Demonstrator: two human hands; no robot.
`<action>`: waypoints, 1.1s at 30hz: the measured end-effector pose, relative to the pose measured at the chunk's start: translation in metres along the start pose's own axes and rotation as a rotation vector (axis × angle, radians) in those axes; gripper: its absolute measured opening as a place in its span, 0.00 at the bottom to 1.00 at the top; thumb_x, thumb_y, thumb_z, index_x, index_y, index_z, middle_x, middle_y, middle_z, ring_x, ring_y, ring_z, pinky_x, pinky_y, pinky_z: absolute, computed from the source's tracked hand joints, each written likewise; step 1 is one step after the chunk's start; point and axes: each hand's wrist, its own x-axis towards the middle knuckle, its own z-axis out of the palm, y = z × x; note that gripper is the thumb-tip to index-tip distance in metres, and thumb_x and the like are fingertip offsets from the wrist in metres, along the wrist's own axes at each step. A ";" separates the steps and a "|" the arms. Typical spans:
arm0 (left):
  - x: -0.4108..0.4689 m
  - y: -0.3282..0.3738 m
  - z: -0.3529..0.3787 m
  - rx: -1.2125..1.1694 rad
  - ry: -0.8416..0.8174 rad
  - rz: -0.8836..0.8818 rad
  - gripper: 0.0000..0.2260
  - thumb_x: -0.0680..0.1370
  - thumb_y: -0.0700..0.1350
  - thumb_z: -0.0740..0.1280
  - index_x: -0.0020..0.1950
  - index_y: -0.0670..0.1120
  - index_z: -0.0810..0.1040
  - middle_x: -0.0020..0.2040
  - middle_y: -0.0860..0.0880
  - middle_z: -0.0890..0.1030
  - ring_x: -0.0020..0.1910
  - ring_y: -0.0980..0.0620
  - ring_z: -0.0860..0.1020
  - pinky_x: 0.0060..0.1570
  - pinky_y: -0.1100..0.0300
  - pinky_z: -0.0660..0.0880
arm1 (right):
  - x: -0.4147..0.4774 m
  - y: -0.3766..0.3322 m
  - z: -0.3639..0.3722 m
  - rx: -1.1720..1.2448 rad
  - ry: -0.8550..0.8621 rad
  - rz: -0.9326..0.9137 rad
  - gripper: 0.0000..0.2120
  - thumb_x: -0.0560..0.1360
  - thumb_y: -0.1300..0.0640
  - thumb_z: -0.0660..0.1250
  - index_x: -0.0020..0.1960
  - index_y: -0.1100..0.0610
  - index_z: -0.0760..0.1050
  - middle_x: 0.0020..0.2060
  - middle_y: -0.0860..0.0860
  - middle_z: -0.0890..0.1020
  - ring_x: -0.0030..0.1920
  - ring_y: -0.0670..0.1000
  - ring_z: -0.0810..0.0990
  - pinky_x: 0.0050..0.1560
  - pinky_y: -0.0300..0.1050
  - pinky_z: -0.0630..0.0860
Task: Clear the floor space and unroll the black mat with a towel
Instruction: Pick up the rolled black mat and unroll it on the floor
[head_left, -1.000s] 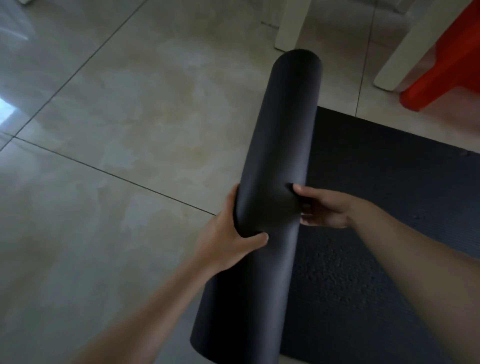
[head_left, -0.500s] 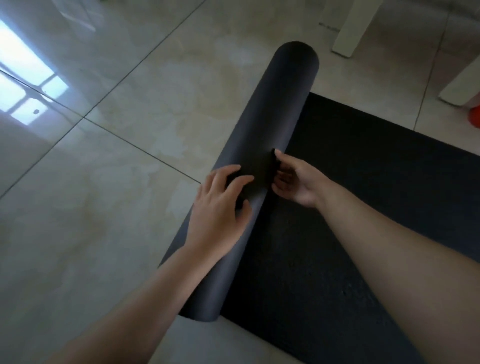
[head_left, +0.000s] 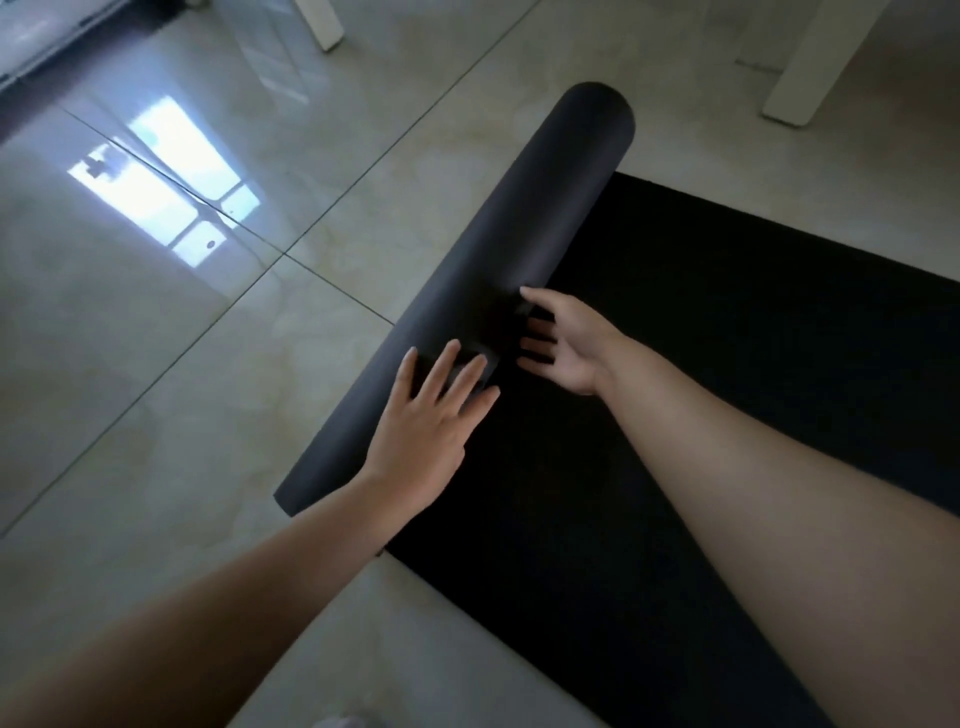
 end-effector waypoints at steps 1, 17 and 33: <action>0.002 -0.006 0.001 0.036 -0.022 0.033 0.29 0.80 0.51 0.60 0.78 0.55 0.52 0.80 0.47 0.49 0.78 0.41 0.42 0.73 0.36 0.42 | 0.001 0.000 0.005 0.011 -0.026 -0.017 0.16 0.77 0.50 0.63 0.64 0.51 0.72 0.56 0.50 0.77 0.59 0.54 0.74 0.62 0.51 0.70; 0.023 -0.127 0.044 -0.091 -0.060 -0.330 0.39 0.73 0.53 0.71 0.76 0.62 0.50 0.76 0.46 0.44 0.75 0.32 0.42 0.68 0.28 0.53 | 0.030 0.045 0.031 -1.484 -0.003 -0.107 0.35 0.74 0.45 0.67 0.76 0.43 0.54 0.78 0.51 0.47 0.77 0.59 0.47 0.73 0.63 0.56; 0.045 -0.249 0.056 -0.728 -0.124 -0.508 0.51 0.55 0.51 0.72 0.72 0.69 0.48 0.63 0.45 0.76 0.58 0.40 0.76 0.57 0.47 0.74 | 0.053 0.050 0.085 -1.133 0.164 -0.419 0.29 0.75 0.46 0.66 0.73 0.50 0.62 0.74 0.49 0.62 0.74 0.51 0.59 0.72 0.54 0.62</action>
